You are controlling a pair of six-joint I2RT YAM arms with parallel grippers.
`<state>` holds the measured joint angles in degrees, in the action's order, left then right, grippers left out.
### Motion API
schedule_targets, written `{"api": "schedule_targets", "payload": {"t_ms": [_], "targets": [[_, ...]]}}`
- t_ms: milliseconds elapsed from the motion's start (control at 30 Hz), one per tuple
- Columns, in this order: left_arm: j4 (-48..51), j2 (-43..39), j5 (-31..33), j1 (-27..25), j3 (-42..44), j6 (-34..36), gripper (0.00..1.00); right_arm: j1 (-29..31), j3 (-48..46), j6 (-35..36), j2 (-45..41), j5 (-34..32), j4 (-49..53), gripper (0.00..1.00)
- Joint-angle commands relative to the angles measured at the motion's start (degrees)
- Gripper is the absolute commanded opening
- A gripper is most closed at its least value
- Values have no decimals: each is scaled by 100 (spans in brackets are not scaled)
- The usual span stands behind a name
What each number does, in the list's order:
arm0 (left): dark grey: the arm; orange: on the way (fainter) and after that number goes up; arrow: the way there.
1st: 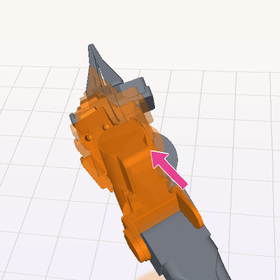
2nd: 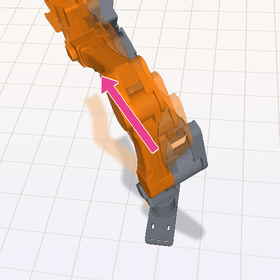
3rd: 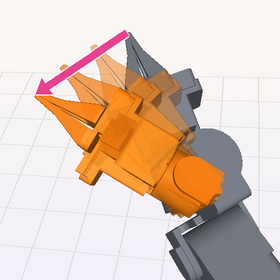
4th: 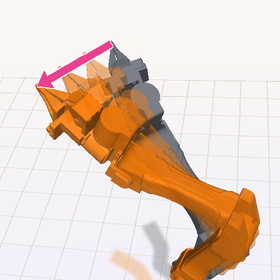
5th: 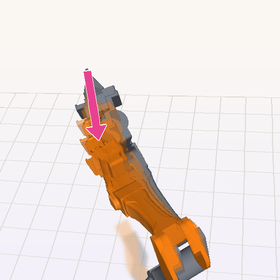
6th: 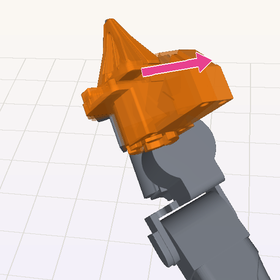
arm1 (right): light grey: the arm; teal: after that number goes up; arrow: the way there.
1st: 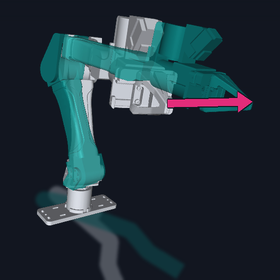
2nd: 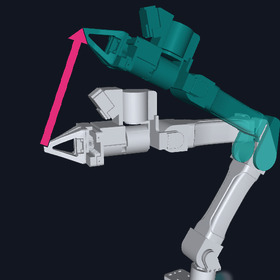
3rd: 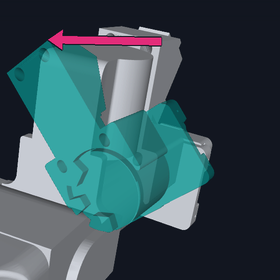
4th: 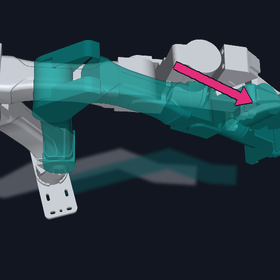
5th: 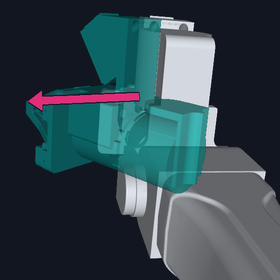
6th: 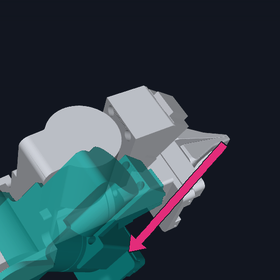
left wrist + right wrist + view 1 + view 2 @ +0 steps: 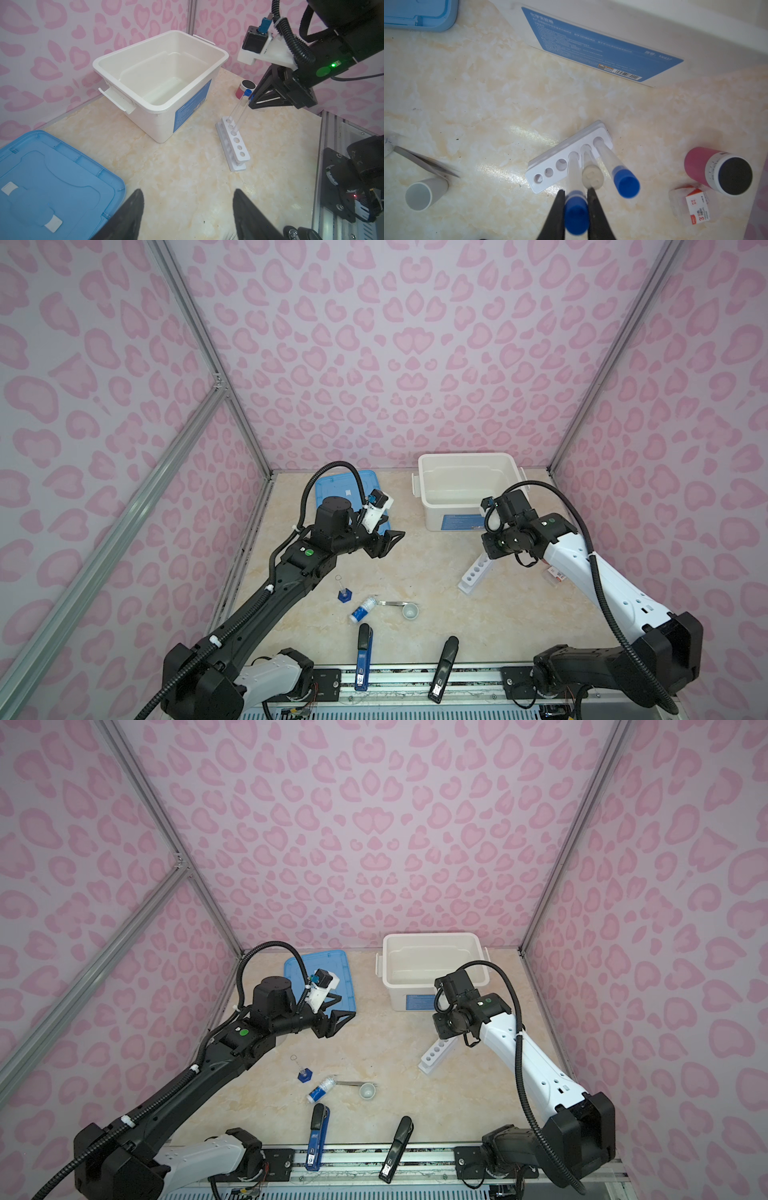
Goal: Organize the chemistry lab equipment
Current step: 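Lower the tube into the rack hole and open the right gripper, then raise the right gripper and swing it toward the blue-based graduated cylinder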
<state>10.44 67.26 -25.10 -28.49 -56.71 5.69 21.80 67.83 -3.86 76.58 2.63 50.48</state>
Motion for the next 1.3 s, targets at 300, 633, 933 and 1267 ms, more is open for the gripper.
{"api": "schedule_targets", "payload": {"t_ms": [300, 633, 933, 1267], "targets": [[-89, 41, -67, 10, 2, 72, 70, 10, -81, 43, 129, 103, 129, 21], [-77, 76, -125, 19, -19, 81, 70, 8, -125, 35, 41, 106, 157, 25], [-54, 41, -133, 19, -38, 82, 70, 8, -7, 30, -106, 149, 241, 25], [-9, -20, -144, 19, -77, 81, 70, 6, 61, 43, -285, 202, 194, 26]]}}
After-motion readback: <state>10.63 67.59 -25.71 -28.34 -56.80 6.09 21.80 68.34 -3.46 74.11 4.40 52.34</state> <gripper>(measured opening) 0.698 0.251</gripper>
